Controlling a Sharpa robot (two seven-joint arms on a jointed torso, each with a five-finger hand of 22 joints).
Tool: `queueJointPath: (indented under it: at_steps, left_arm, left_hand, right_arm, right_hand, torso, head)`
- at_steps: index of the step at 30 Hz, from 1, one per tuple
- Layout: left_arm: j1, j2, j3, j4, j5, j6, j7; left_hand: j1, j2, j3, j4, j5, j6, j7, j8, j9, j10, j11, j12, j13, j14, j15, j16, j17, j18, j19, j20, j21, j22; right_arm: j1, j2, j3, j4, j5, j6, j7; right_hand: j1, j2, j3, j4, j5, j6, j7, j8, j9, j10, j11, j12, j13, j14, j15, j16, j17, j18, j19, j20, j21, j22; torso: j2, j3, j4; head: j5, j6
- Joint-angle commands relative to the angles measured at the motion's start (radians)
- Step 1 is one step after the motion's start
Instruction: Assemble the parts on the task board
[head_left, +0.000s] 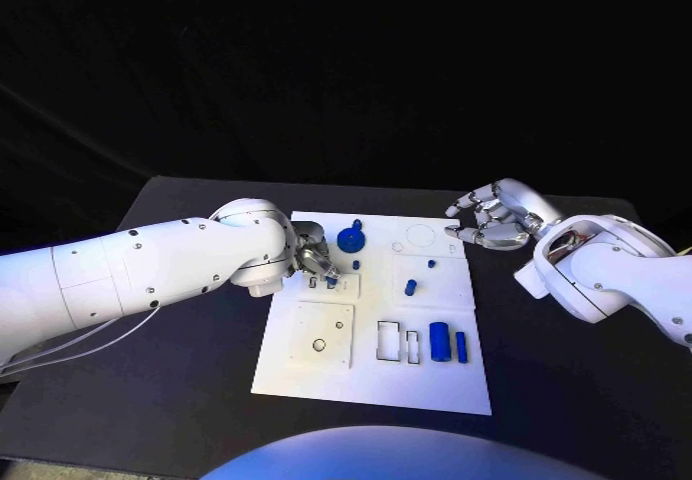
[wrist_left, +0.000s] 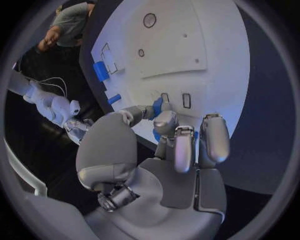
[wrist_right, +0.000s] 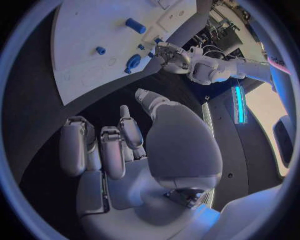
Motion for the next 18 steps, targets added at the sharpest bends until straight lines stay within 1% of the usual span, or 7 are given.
queueJointPath:
  at_steps: [1,10,16,18]
  left_arm:
    - [0.000,0.003,0.000,-0.002,-0.008,0.024,-0.010]
    - [-0.001,0.008,-0.003,-0.012,-0.009,0.041,-0.015]
    - [-0.001,0.011,-0.005,-0.015,-0.010,0.043,-0.016]
    - [-0.002,0.012,-0.006,-0.015,-0.011,0.040,-0.015]
  left_hand:
    - [-0.005,0.007,0.184,-0.188,-0.004,0.016,-0.009,0.008,0.002,0.008,-0.003,0.005,-0.001,0.103,-0.008,0.006,0.263,-0.014,0.007,0.002,0.004,0.071]
    - [-0.014,0.007,0.184,-0.188,-0.011,0.024,-0.011,0.017,0.006,0.012,-0.003,0.002,-0.005,0.103,-0.010,0.006,0.263,-0.014,0.008,0.001,0.004,0.072]
    - [-0.016,0.008,0.183,-0.188,-0.013,0.025,-0.011,0.018,0.006,0.013,-0.003,0.000,-0.008,0.103,-0.011,0.006,0.263,-0.015,0.011,0.001,0.008,0.076]
    - [-0.019,0.008,0.183,-0.188,-0.018,0.026,-0.012,0.019,0.007,0.016,-0.004,0.001,-0.008,0.103,-0.011,0.006,0.263,-0.016,0.012,0.001,0.008,0.077]
  right_arm:
    - [-0.001,0.000,0.000,0.001,-0.005,0.008,-0.001]
    - [-0.001,0.001,0.000,0.001,-0.005,0.008,-0.001]
    - [-0.001,0.001,0.000,0.000,-0.005,0.008,-0.001]
    - [-0.002,0.002,0.000,0.000,-0.005,0.008,0.000]
  right_hand:
    - [-0.005,-0.007,0.005,0.000,0.003,0.004,-0.002,0.004,0.001,0.003,0.000,-0.002,0.000,0.094,-0.008,-0.003,0.218,0.013,-0.001,-0.008,-0.002,0.137]
    - [-0.008,-0.008,0.007,0.002,0.005,0.003,-0.002,0.004,0.002,0.002,0.000,-0.003,-0.002,0.094,-0.009,-0.003,0.218,0.013,-0.001,-0.008,-0.003,0.136]
    - [-0.010,-0.008,0.007,0.003,0.005,0.004,-0.002,0.004,0.002,0.003,0.000,-0.002,-0.001,0.094,-0.009,-0.003,0.218,0.013,-0.001,-0.008,-0.002,0.137]
    - [-0.010,-0.008,0.007,0.003,0.005,0.004,-0.002,0.004,0.002,0.003,0.000,-0.002,-0.001,0.094,-0.009,-0.003,0.218,0.013,-0.001,-0.008,-0.002,0.137]
  torso:
    - [0.000,0.0003,-0.0004]
    - [0.000,-0.0003,-0.0003]
    - [0.000,0.0001,0.0002]
    - [0.000,0.0002,0.0001]
  head:
    - [0.000,-0.005]
    - [0.000,-0.009]
    - [-0.001,-0.012]
    - [-0.001,-0.013]
